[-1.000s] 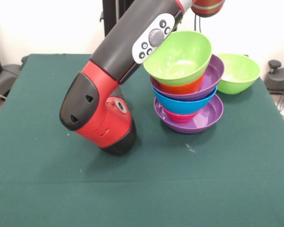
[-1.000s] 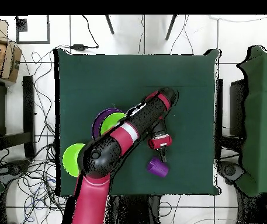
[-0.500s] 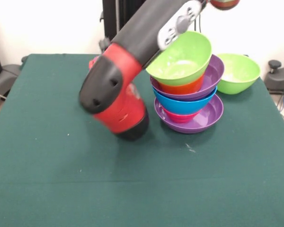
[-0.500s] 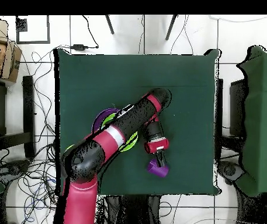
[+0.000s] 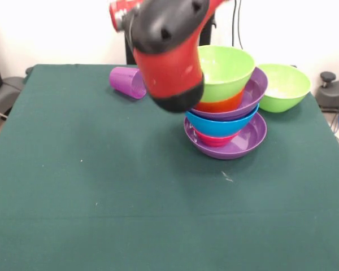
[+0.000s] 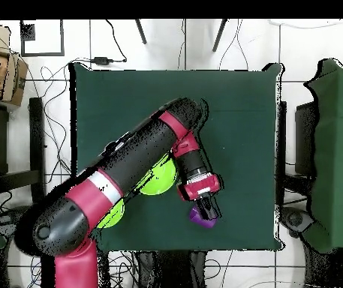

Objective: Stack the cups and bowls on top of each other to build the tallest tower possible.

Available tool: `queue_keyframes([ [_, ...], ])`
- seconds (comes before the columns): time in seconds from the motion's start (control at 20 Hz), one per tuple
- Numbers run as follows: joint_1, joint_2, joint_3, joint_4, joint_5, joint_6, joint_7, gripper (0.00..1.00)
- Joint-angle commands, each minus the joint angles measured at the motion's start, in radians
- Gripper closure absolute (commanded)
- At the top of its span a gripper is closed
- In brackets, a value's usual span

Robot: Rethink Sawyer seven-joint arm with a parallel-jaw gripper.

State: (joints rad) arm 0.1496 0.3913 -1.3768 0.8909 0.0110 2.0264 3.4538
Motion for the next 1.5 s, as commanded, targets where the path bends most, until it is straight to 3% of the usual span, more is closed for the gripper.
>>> queue_keyframes([
  [0.05, -0.022, -0.097, 0.161, -0.001, -0.092, 0.02, -0.282, 1.0],
  [0.9, -0.04, -0.118, 0.248, -0.034, -0.128, 0.04, -0.212, 1.0],
  [1.5, -0.139, -0.012, 0.347, -0.207, -0.016, -0.002, -0.084, 1.0],
])
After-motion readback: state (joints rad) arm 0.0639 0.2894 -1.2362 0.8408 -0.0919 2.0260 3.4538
